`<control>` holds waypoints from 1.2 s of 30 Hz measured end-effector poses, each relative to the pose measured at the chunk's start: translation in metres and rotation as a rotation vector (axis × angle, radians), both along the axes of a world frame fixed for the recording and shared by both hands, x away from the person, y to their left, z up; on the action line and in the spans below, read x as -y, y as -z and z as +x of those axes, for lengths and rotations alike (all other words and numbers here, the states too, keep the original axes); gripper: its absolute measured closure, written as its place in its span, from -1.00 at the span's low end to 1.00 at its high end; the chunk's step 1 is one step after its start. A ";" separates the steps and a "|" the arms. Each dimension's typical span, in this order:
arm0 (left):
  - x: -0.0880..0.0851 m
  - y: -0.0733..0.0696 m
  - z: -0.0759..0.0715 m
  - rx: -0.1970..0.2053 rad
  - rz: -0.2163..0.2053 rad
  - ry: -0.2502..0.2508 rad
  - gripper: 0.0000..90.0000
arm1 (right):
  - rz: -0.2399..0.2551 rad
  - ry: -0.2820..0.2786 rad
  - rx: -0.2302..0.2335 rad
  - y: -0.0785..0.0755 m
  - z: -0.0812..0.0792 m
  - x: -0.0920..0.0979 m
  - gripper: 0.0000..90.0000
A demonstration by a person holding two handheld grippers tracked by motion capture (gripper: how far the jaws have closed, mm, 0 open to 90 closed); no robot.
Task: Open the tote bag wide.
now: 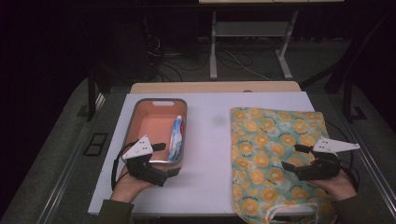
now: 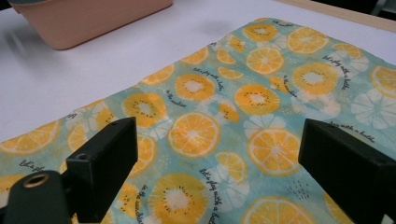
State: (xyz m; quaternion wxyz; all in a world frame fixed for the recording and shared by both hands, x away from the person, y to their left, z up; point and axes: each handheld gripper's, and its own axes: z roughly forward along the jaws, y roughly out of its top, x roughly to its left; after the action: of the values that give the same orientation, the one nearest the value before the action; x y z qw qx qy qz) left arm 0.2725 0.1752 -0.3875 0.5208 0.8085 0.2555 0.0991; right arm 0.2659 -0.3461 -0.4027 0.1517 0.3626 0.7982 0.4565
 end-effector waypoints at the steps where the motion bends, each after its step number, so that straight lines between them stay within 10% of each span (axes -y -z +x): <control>1: 0.000 0.000 0.000 -0.001 0.001 0.000 -1.00 | 0.000 0.001 0.000 0.000 0.000 0.000 -0.74; 36: 0.001 0.000 -0.002 0.040 -0.026 0.012 -1.00 | -0.055 -0.190 -0.083 0.016 -0.006 -0.050 -0.69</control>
State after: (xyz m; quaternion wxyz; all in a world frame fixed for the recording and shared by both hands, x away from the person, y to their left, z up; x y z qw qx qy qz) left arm 0.2701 0.1741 -0.3877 0.5368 0.8011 0.2412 0.1089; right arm 0.2604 -0.2962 -0.4191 0.0842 0.2995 0.8469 0.4313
